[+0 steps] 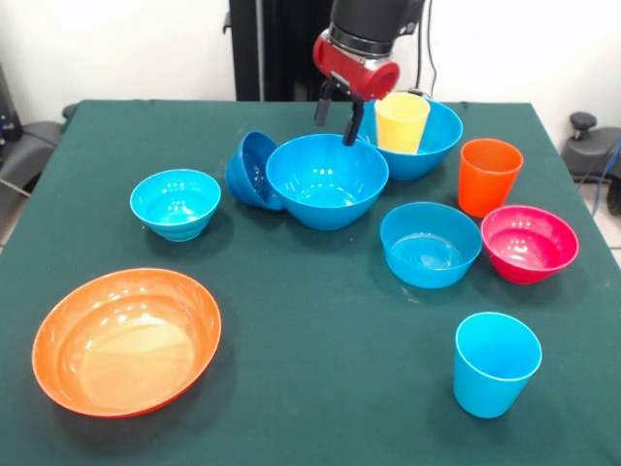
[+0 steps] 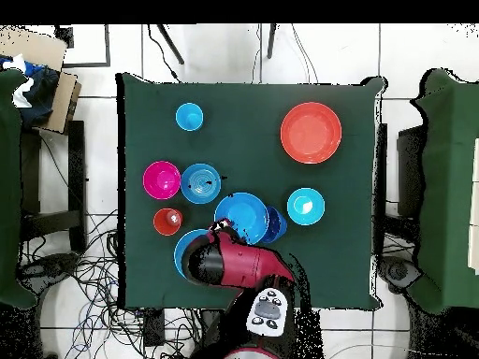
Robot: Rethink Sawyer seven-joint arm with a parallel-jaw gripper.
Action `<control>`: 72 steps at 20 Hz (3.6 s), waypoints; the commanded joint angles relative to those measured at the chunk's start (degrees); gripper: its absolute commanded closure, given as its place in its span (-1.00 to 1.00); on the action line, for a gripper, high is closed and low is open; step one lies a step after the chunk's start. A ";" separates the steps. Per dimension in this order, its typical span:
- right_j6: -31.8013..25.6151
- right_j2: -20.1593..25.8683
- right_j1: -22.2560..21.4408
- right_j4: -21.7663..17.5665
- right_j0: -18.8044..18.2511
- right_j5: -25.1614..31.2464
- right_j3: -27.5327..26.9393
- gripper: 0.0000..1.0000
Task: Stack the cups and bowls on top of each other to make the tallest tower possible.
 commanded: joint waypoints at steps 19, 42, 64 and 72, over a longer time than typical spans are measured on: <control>1.32 6.31 2.35 -4.82 -3.84 -1.19 1.13 -1.00; 3.44 3.95 6.49 -2.97 -1.20 -3.52 -2.58 -1.00; 1.42 4.39 5.28 -6.11 -4.92 -4.39 -2.00 -1.00; 1.92 3.95 5.29 -5.63 -4.16 -3.88 -2.20 -1.00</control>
